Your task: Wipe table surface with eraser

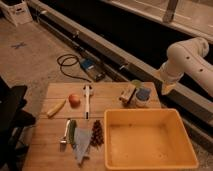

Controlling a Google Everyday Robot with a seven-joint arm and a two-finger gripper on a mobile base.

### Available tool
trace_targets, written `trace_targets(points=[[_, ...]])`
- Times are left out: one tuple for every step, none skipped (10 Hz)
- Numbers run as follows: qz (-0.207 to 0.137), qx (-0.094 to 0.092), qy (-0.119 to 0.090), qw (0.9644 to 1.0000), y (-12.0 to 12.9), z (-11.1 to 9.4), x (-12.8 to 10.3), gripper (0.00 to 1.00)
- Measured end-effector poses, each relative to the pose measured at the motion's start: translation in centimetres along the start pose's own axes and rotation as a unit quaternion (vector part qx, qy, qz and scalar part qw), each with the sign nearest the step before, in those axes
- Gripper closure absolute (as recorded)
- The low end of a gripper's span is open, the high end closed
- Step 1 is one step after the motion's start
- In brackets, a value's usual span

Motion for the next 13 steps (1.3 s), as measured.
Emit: trace_targets(points=[[0.000, 0.000, 0.000, 1.0000, 0.0, 0.0, 0.0, 0.36], [0.000, 0.000, 0.000, 1.0000, 0.0, 0.0, 0.0, 0.36], [0.000, 0.000, 0.000, 1.0000, 0.0, 0.0, 0.0, 0.36], [0.000, 0.000, 0.000, 1.0000, 0.0, 0.0, 0.0, 0.36], [0.000, 0.000, 0.000, 1.0000, 0.0, 0.0, 0.0, 0.36], [0.000, 0.000, 0.000, 1.0000, 0.0, 0.0, 0.0, 0.36], [0.000, 0.000, 0.000, 1.0000, 0.0, 0.0, 0.0, 0.36], [0.000, 0.000, 0.000, 1.0000, 0.0, 0.0, 0.0, 0.36], [0.000, 0.000, 0.000, 1.0000, 0.0, 0.0, 0.0, 0.36], [0.000, 0.000, 0.000, 1.0000, 0.0, 0.0, 0.0, 0.36], [-0.004, 0.002, -0.001, 1.0000, -0.1, -0.1, 0.0, 0.36], [-0.022, 0.016, -0.006, 0.9996, -0.6, -0.4, -0.3, 0.36], [-0.050, 0.030, -0.010, 0.9982, -1.2, -1.0, -0.8, 0.36]])
